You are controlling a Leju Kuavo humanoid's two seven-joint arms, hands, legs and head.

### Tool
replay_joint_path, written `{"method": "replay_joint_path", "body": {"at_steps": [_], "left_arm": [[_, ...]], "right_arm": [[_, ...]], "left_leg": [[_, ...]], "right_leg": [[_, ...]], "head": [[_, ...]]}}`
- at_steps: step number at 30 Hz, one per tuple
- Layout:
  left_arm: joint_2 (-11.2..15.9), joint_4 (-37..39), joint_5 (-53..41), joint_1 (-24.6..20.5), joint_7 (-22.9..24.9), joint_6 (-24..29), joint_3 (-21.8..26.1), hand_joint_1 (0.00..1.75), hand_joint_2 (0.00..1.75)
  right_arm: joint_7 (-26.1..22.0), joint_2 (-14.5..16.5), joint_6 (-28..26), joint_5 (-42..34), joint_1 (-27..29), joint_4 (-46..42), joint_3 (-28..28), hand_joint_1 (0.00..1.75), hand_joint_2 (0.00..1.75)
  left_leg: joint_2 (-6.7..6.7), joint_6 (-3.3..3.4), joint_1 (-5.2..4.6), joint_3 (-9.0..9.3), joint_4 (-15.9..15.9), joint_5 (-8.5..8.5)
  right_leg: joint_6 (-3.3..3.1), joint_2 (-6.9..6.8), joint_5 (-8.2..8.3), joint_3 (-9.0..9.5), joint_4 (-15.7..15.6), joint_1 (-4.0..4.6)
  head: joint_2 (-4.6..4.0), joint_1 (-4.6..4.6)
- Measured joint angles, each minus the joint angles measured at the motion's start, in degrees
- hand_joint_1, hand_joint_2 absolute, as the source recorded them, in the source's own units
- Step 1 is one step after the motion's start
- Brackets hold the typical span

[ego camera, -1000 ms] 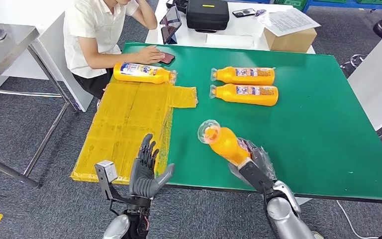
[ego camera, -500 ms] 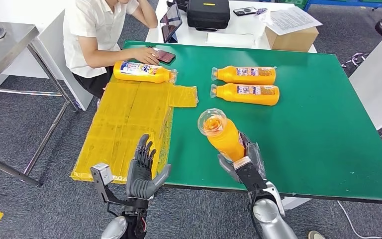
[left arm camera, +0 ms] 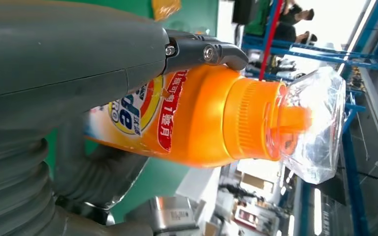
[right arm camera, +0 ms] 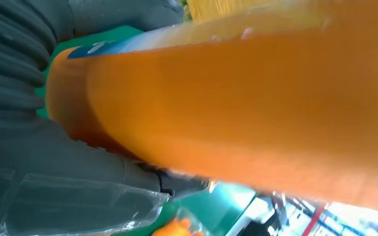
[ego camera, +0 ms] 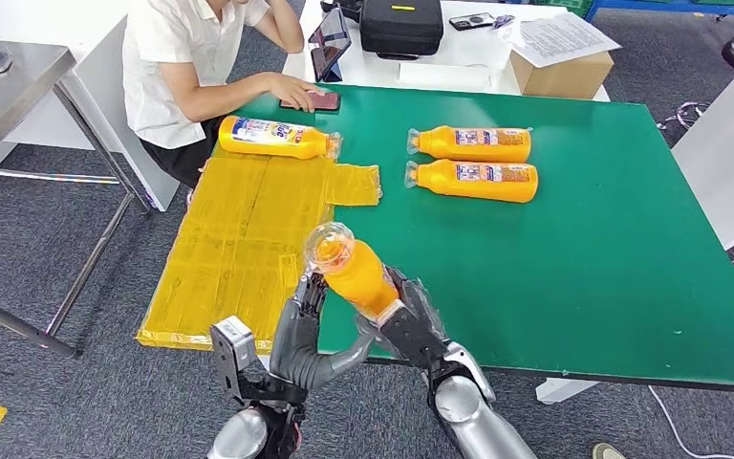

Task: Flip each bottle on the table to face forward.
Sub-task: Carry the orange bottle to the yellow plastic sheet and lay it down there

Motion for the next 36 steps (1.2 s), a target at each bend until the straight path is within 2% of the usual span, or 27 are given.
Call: {"method": "replay_joint_path", "body": {"at_steps": [7,19,24,27,36], "left_arm": [[0.0,2.3,-1.8,-1.9,-0.5,1.1,-0.3,0.0,1.75],[-0.3,3.5,3.1,-2.3,0.3,1.5,1.6,0.0,1.75],[-0.7,2.9,7.2,-1.6,0.5,-0.9,3.8,0.0,1.75],[-0.8,1.5,9.7,-1.1,2.4,-4.0,5.3,0.0,1.75],[-1.0,0.0,13.1,-1.3,6.3,-7.5,7.8,0.0,1.75]], "right_arm": [[2.0,0.7,-0.2,2.5,-3.2,3.0,3.8,1.75,1.75],[2.0,1.1,-4.6,3.7,-3.2,4.0,6.2,1.75,1.75],[3.0,0.7,-5.5,5.9,-3.4,2.9,7.8,1.75,1.75],[3.7,0.2,-7.6,8.6,-3.6,2.5,8.8,1.75,1.75],[0.4,-0.5,-11.2,13.7,-2.9,2.5,12.4,1.75,1.75]], "left_leg": [[-0.01,-0.01,0.01,-0.02,0.0,0.0],[-0.01,-0.01,0.0,-0.05,0.0,0.0],[0.0,-0.01,0.01,-0.05,0.0,0.0],[0.0,-0.01,0.01,-0.06,0.0,0.0],[-0.02,-0.01,0.01,-0.09,0.0,0.01]], "right_leg": [[0.0,-0.01,0.0,-0.03,0.0,0.01],[0.0,-0.01,0.0,-0.06,0.0,0.0],[0.0,-0.01,0.0,-0.08,0.0,0.01],[0.0,-0.01,0.0,-0.09,0.0,0.01],[0.0,-0.03,0.0,-0.13,0.0,0.0]], "head": [[0.0,0.0],[0.0,0.01],[0.0,0.0],[0.0,0.0],[0.0,0.01]]}}
